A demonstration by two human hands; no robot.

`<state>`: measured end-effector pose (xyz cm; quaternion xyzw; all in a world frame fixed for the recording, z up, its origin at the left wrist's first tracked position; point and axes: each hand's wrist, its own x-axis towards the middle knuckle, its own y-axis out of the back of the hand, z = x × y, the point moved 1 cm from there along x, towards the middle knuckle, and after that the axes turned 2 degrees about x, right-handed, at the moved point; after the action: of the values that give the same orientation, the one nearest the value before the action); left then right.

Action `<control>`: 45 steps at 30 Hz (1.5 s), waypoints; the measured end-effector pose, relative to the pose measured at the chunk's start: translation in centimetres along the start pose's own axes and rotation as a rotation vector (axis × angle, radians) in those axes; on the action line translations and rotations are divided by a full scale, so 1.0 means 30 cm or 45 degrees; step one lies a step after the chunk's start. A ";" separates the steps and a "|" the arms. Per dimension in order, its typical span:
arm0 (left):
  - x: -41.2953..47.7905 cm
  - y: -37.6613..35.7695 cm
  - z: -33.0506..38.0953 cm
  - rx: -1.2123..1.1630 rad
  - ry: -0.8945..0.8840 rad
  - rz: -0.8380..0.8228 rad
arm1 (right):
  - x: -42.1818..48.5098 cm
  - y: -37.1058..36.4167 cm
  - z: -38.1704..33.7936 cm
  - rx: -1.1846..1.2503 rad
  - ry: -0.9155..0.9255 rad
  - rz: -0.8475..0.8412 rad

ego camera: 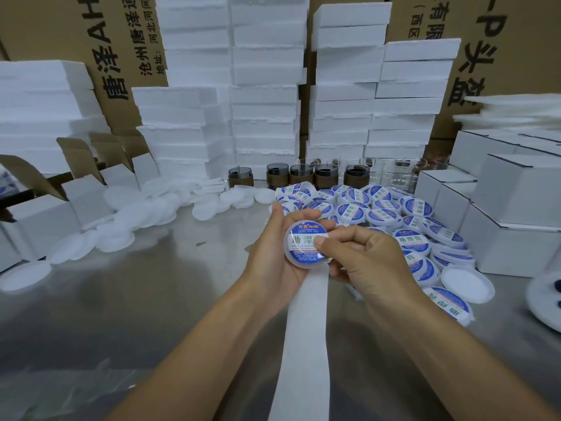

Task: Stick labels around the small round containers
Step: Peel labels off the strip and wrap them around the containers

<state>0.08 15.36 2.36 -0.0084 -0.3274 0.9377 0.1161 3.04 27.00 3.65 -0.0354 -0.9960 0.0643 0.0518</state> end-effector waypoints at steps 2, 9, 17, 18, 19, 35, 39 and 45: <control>-0.002 -0.001 -0.001 0.012 0.005 -0.007 | 0.001 0.000 0.001 0.009 0.000 -0.001; -0.013 -0.012 0.006 -0.002 0.003 -0.151 | 0.005 0.001 0.007 0.014 0.012 0.005; -0.009 -0.012 0.001 0.080 -0.002 -0.124 | 0.003 0.000 0.004 0.013 0.008 0.010; -0.009 -0.012 0.000 0.089 -0.004 -0.115 | 0.002 0.000 0.004 -0.001 0.018 0.014; -0.010 -0.013 -0.001 0.098 -0.008 -0.108 | 0.002 0.000 0.005 -0.024 0.033 0.023; -0.025 -0.046 -0.032 0.319 -0.082 -0.133 | 0.026 0.019 0.036 -0.648 0.355 0.283; -0.027 -0.048 -0.041 0.334 -0.089 -0.140 | 0.026 0.018 0.038 -0.829 0.424 0.268; -0.032 -0.043 -0.026 0.272 -0.092 -0.170 | 0.001 0.010 0.042 -1.173 0.550 0.220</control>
<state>1.36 16.59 2.49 0.0597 -0.2295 0.9571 0.1668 2.89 27.13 2.37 -0.1492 -0.8809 -0.3858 0.2298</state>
